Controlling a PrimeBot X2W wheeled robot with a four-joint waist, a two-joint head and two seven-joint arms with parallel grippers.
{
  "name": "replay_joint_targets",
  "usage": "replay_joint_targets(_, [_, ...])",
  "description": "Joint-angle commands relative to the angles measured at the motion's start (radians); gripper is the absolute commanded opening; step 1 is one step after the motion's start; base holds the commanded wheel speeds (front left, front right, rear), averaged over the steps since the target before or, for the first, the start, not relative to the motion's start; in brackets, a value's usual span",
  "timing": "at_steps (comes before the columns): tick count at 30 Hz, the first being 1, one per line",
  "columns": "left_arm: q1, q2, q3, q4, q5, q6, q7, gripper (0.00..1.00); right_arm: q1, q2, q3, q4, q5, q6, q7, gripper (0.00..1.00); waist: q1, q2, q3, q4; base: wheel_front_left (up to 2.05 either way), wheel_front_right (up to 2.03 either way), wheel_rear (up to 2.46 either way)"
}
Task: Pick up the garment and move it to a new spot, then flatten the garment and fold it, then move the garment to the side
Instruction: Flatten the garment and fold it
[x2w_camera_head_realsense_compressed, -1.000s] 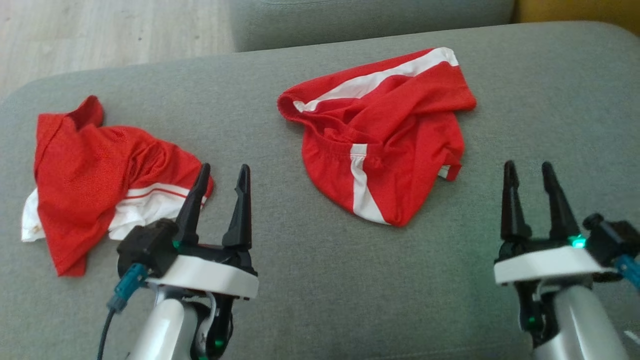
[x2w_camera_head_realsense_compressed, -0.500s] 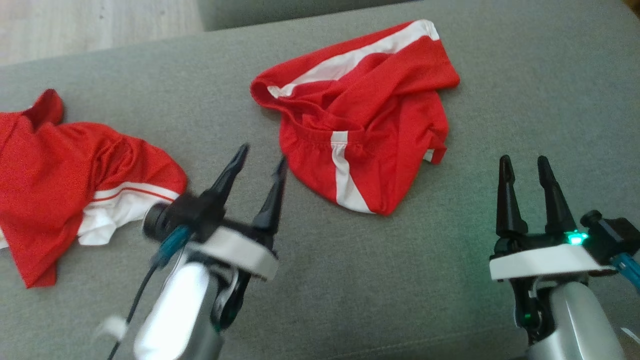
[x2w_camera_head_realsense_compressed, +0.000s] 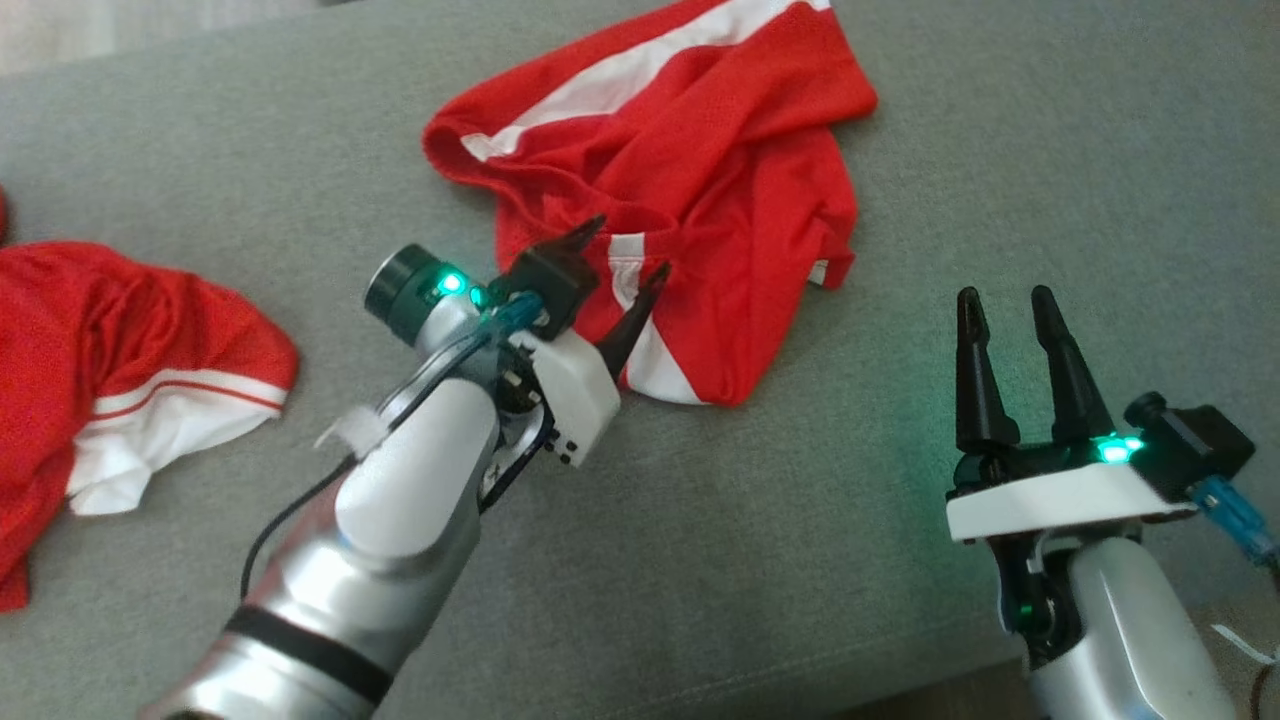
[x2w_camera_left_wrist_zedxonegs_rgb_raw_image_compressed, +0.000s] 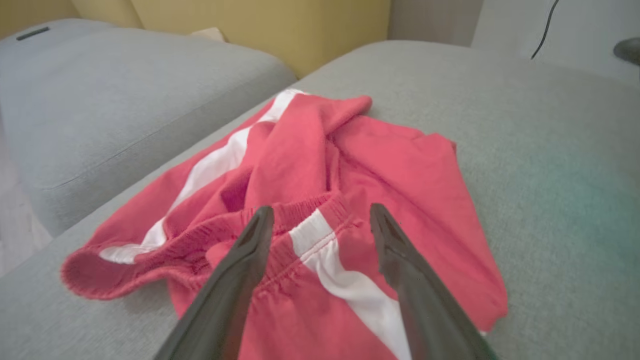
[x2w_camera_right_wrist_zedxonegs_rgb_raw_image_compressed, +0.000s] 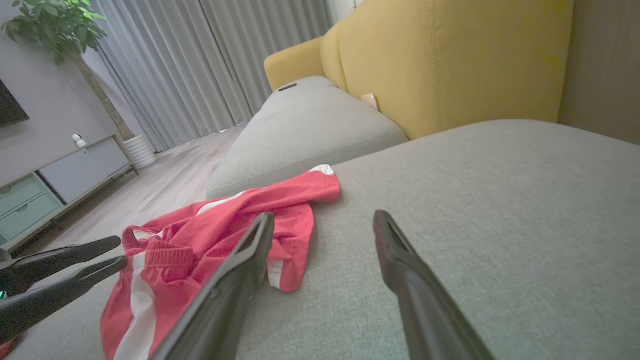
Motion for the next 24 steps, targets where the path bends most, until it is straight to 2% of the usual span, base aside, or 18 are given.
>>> replay_joint_targets(1, [-0.054, 0.018, 0.016, -0.014, 0.003, -0.005, 0.006, 1.0, -0.03, -0.002, 0.027, -0.025, 0.009, -0.001, -0.011, 1.0, 0.0, 0.0, 0.013, -0.014, 0.0, 0.0, 0.0])
replay_joint_targets(9, [-0.167, 0.056, -0.068, 0.109, -0.02, -0.006, 0.048, 1.0, -0.042, -0.002, 0.038, -0.018, 0.022, -0.001, -0.014, 1.0, 0.0, 0.0, 0.032, -0.038, 0.0, 0.0, 0.0])
replay_joint_targets(18, [-0.207, 0.067, -0.14, 0.163, -0.074, -0.006, 0.042, 1.0, -0.043, -0.002, 0.024, -0.023, 0.024, -0.001, -0.015, 1.0, 0.0, 0.0, 0.028, -0.038, 0.0, 0.0, 0.0])
replay_joint_targets(19, [-0.21, 0.067, -0.152, 0.165, -0.083, -0.006, 0.041, 0.83, -0.044, -0.002, 0.023, -0.022, 0.024, -0.001, -0.015, 1.0, 0.0, 0.0, 0.027, -0.037, 0.0, 0.0, 0.0])
replay_joint_targets(20, [-0.212, 0.067, -0.162, 0.167, -0.091, -0.006, 0.039, 0.47, -0.044, -0.002, 0.023, -0.021, 0.024, -0.001, -0.015, 1.0, 0.0, 0.0, 0.026, -0.036, 0.0, 0.0, 0.0])
replay_joint_targets(21, [-0.214, 0.068, -0.171, 0.169, -0.099, -0.006, 0.037, 0.18, -0.044, -0.002, 0.022, -0.02, 0.023, -0.001, -0.015, 1.0, 0.0, 0.0, 0.025, -0.035, 0.0, 0.0, 0.0])
replay_joint_targets(22, [-0.216, 0.068, -0.18, 0.169, -0.108, -0.006, 0.034, 0.0, -0.044, -0.002, 0.022, -0.019, 0.023, -0.001, -0.015, 1.0, 0.0, 0.0, 0.024, -0.033, 0.0, 0.0, 0.0])
replay_joint_targets(24, [-0.218, 0.069, -0.194, 0.171, -0.123, -0.006, 0.028, 0.0, -0.044, -0.002, 0.019, -0.016, 0.022, -0.001, -0.015, 1.0, 0.0, 0.0, 0.022, -0.029, 0.0, 0.0, 0.0])
